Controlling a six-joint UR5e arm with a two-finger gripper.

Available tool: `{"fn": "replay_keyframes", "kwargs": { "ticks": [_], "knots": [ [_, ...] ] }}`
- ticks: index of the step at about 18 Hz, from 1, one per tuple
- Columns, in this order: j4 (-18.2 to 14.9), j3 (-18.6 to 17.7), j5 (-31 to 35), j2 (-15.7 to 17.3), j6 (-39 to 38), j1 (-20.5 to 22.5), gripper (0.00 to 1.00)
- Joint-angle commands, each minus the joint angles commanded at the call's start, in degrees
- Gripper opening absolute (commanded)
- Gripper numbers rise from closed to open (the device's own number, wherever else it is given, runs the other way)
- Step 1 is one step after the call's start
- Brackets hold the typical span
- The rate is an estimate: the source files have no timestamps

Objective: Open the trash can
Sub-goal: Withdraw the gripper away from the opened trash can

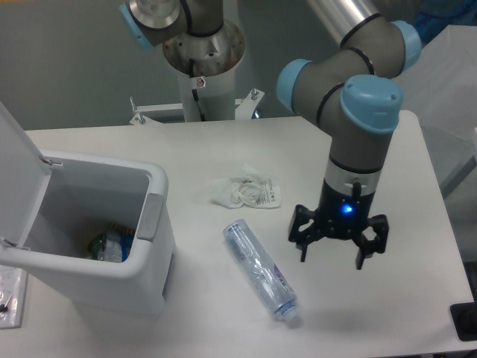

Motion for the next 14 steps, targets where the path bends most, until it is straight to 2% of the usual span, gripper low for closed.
{"fn": "replay_keyframes", "kwargs": {
  "ticks": [3,5,8,14],
  "knots": [
    [-0.7,-0.6,3.1,-0.3,14.1,0.5,1.00],
    [-4.6,-0.8,6.1,0.1,20.0,0.7,1.00],
    [-6.7,-1.1,9.5,0.1,21.9,0.4,1.00],
    [-6.6,-1.8,11.3,0.2,21.9,0.3,1.00]
  ]
}}
